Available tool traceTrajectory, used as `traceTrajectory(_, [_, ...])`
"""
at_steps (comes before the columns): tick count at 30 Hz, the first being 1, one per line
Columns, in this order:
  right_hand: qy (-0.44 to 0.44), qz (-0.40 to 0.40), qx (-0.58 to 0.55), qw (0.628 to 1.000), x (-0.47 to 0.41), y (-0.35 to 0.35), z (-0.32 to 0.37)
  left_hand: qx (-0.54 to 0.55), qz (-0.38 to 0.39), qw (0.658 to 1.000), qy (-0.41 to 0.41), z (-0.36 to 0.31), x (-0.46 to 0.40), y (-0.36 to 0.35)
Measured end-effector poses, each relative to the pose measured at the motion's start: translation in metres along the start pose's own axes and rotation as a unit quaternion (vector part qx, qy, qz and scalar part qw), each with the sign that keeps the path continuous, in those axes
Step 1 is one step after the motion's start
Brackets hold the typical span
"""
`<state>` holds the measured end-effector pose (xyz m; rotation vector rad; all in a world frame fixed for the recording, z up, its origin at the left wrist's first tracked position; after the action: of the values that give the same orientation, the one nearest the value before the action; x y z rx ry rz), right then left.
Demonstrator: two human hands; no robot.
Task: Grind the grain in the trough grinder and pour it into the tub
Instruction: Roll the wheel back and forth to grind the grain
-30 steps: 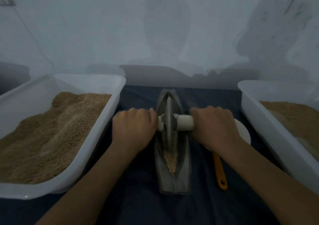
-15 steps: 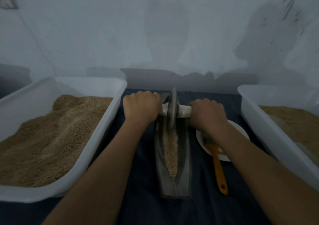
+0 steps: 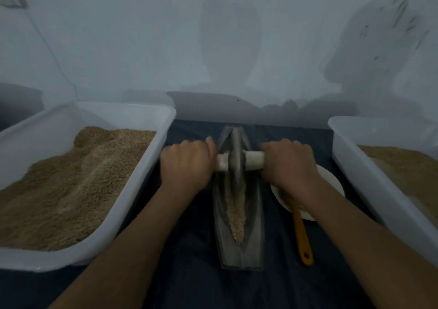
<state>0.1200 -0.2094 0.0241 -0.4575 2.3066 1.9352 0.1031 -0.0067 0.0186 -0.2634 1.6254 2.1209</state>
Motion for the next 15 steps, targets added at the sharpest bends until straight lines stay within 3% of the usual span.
traceTrajectory(3, [-0.033, -0.001, -0.025, 0.999, -0.023, -0.003, -0.001, 0.031, 0.009, 0.997, 0.068, 0.002, -0.038, -0.012])
traceTrajectory(5, [-0.036, -0.029, -0.015, 0.999, -0.015, 0.002, 0.003, 0.049, 0.014, 0.996, 0.068, 0.000, -0.033, -0.012])
traceTrajectory(10, [0.043, -0.106, 0.005, 0.993, 0.058, 0.015, 0.007, 0.106, -0.009, 0.994, -0.027, 0.006, 0.057, 0.012])
traceTrajectory(13, [0.069, -0.139, 0.000, 0.988, 0.087, 0.023, 0.003, 0.150, -0.008, 0.988, -0.021, 0.017, 0.078, 0.019])
traceTrajectory(15, [0.062, -0.119, 0.003, 0.991, 0.080, 0.021, 0.002, 0.102, 0.000, 0.993, -0.057, 0.013, 0.069, 0.019])
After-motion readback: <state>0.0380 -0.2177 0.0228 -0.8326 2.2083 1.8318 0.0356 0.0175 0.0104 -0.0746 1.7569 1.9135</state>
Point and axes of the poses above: each hand's wrist, its own x-axis away from the middle knuckle, its own y-axis out of the back of the hand, z = x × y, the point moved 3 cm from there along -x, towards the middle knuckle, and after that the axes turned 2 degrees about z, right-handed, at the moved point
